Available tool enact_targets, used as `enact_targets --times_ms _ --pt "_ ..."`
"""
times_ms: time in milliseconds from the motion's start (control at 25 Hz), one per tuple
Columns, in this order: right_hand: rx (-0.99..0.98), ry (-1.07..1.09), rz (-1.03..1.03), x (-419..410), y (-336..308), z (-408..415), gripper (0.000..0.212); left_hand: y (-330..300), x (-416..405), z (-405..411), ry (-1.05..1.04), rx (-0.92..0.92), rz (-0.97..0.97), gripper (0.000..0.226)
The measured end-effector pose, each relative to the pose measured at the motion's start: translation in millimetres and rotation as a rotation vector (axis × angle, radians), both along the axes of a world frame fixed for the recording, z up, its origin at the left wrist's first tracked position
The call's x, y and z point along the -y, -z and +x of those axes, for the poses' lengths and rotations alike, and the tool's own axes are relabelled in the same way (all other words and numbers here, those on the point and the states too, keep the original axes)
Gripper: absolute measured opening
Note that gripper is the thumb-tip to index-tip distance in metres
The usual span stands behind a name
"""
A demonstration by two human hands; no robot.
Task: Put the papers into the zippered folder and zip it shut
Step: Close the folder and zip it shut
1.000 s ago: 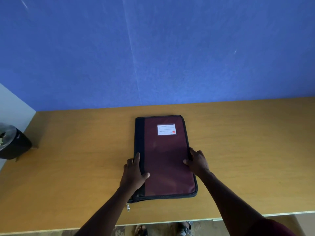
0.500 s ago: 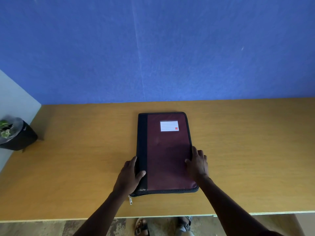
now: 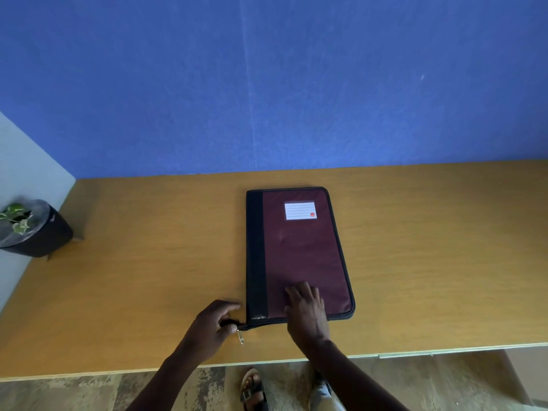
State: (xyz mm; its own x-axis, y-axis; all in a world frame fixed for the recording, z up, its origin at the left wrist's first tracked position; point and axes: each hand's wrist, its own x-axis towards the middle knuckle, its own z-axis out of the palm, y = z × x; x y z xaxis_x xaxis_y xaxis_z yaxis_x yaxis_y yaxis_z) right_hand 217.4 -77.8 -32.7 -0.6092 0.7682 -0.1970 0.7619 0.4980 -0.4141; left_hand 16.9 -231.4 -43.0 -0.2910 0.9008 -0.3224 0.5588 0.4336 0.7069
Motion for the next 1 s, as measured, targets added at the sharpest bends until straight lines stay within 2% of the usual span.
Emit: enact_targets --times_ms 160,280,480,840,1000 --pt "-0.146 -0.014 -0.095 43 1 -12 0.024 1 12 -1 0.053 0.01 0.049 0.043" --pt "-0.166 -0.005 -0.177 69 2 -17 0.011 5 17 1 0.089 -0.048 0.064 0.046" --pt "-0.102 0.004 -0.233 85 8 -30 0.034 9 11 6 0.091 -0.113 0.038 0.035" --pt "-0.051 -0.009 -0.095 90 13 -40 0.024 10 3 8 0.039 0.002 0.012 0.023" --pt "-0.041 -0.039 -0.049 87 17 -40 0.025 11 2 8 0.07 -0.041 -0.003 0.019"
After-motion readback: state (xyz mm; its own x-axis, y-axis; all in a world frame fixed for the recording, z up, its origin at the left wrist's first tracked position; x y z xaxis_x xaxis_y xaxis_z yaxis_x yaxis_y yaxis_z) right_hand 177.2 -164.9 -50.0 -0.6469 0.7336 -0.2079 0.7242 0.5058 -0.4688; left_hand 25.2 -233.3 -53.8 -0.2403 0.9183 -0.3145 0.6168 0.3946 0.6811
